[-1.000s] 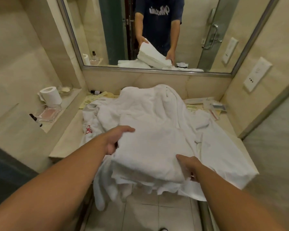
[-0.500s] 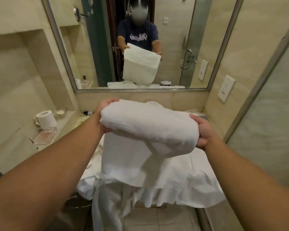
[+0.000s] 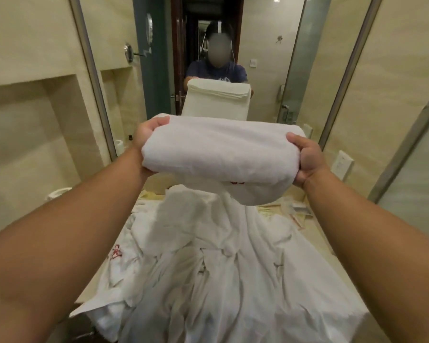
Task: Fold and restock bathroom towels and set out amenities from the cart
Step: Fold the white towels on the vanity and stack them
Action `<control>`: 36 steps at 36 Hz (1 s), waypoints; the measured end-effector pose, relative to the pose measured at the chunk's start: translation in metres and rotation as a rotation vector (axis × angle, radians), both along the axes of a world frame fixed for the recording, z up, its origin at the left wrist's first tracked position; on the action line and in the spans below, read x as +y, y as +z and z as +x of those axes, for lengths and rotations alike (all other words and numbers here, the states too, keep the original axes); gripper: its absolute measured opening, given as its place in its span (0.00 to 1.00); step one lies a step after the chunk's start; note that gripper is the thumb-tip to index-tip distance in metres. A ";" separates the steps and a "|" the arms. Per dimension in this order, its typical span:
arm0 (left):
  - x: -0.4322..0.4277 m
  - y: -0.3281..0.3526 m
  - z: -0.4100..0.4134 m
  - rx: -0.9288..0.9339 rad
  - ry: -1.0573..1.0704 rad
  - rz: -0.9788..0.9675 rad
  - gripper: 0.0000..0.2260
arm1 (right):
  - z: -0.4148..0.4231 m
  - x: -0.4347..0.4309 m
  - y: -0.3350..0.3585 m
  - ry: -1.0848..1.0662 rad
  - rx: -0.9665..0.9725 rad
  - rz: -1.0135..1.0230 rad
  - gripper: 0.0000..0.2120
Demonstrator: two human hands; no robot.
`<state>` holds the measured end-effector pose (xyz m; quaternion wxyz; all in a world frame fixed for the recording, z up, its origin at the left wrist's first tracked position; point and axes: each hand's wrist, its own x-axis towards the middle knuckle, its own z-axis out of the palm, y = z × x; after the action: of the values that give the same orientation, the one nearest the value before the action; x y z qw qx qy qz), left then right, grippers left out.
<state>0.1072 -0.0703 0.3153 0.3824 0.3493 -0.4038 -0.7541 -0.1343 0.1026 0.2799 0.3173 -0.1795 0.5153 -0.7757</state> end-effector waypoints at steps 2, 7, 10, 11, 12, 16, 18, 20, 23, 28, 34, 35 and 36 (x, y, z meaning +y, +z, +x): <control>-0.004 -0.013 0.002 -0.025 -0.010 0.000 0.08 | 0.002 -0.001 -0.012 0.007 -0.014 0.058 0.11; 0.000 -0.051 0.005 -0.245 0.032 0.099 0.08 | 0.008 0.008 -0.084 0.048 -0.176 0.236 0.18; 0.004 -0.090 0.031 -0.367 -0.066 0.097 0.09 | 0.026 0.024 -0.143 0.101 -0.316 0.342 0.21; 0.006 -0.106 0.044 -0.384 -0.125 0.087 0.09 | 0.035 0.030 -0.164 0.123 -0.349 0.383 0.21; 0.007 -0.122 0.057 -0.395 -0.174 0.088 0.10 | 0.045 0.037 -0.184 0.142 -0.375 0.441 0.21; 0.019 -0.188 0.109 -0.512 -0.208 0.178 0.08 | 0.090 0.066 -0.255 0.264 -0.525 0.650 0.21; 0.034 -0.216 0.134 -0.561 -0.236 0.220 0.06 | 0.116 0.080 -0.279 0.286 -0.576 0.696 0.20; 0.045 -0.241 0.158 -0.604 -0.249 0.275 0.10 | 0.139 0.091 -0.298 0.254 -0.612 0.687 0.20; 0.058 -0.268 0.185 -0.655 -0.286 0.341 0.16 | 0.162 0.101 -0.317 0.165 -0.633 0.707 0.23; 0.072 -0.280 0.206 -0.712 -0.340 0.344 0.12 | 0.181 0.111 -0.316 0.128 -0.516 0.785 0.26; 0.081 -0.273 0.219 -0.781 -0.435 0.294 0.08 | 0.184 0.131 -0.304 0.208 -0.469 0.866 0.36; 0.082 -0.273 0.220 -0.795 -0.447 0.289 0.08 | 0.183 0.132 -0.304 0.234 -0.457 0.874 0.38; 0.084 -0.272 0.222 -0.819 -0.449 0.288 0.08 | 0.186 0.133 -0.300 0.248 -0.428 0.893 0.35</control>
<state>0.3288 0.0136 0.0432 -0.0324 0.5710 -0.4779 -0.6668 0.0514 0.2359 -0.0202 0.5512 0.0766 0.6947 -0.4556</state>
